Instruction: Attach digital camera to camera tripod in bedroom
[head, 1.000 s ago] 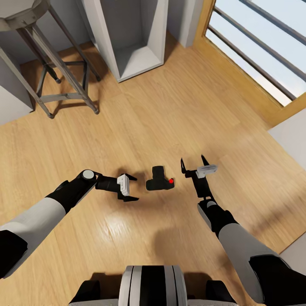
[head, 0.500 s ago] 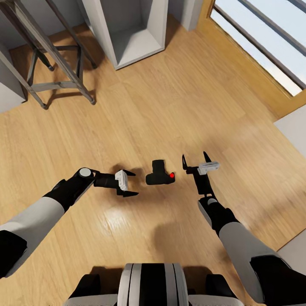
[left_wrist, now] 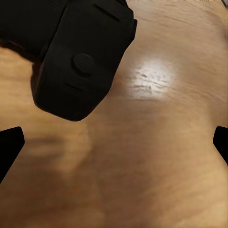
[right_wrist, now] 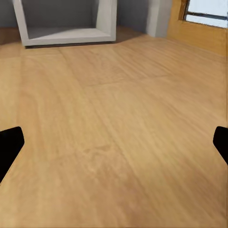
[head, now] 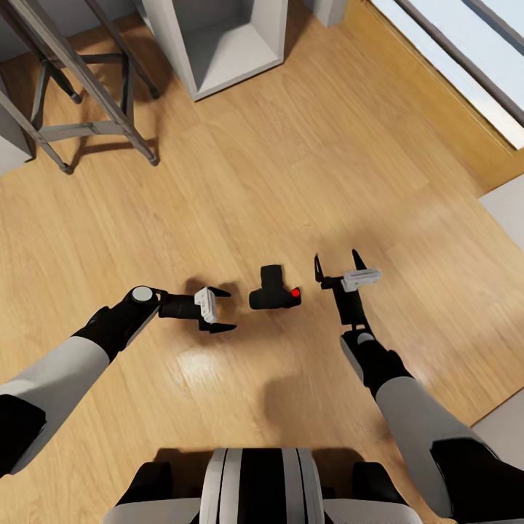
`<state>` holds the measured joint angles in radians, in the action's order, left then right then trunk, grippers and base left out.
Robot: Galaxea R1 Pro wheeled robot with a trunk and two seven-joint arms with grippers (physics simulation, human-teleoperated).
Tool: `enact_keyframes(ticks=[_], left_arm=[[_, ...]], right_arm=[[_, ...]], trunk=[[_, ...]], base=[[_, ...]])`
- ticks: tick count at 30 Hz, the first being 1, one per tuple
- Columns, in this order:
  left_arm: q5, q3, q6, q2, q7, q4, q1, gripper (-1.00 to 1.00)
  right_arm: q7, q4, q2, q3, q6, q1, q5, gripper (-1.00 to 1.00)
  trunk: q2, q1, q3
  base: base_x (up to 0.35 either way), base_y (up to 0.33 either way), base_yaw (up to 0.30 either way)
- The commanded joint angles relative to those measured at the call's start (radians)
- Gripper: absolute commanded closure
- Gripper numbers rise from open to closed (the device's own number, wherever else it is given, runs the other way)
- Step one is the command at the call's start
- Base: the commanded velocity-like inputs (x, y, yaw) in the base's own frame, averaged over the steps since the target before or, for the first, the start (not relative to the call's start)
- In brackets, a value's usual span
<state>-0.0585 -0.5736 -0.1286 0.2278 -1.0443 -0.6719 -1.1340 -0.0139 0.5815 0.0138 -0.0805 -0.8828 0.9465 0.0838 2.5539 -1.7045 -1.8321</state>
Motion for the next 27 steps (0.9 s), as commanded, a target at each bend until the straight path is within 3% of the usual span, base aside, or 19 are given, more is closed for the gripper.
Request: enact_keyframes(ticks=[1,13,27], left_arm=[[-0.006,-0.006,-0.008,0.001,-0.001,-0.001,-0.001,-1.00],[-0.006,-0.006,-0.014,0.001,-0.006,-0.006,-0.001,-1.00],[-0.006,-0.006,-0.014,0.001,-0.006,-0.006,-0.001,-1.00]], right_arm=[[-0.001,0.012,0.000,0.002,-0.002,0.001,0.006,-1.00],[-0.006,0.072,-0.002,0.009,-0.002,0.003,0.006,-1.00],[-0.003,0.106,-0.022,0.007,-0.007,0.003,0.007,-1.00]], trunk=[[0.000,0.000,0.000],[0.003,-0.006,0.000],[0.007,-0.012,0.000]], base=[[0.000,0.000,0.000],[0.000,0.000,0.000],[0.000,0.000,0.000]])
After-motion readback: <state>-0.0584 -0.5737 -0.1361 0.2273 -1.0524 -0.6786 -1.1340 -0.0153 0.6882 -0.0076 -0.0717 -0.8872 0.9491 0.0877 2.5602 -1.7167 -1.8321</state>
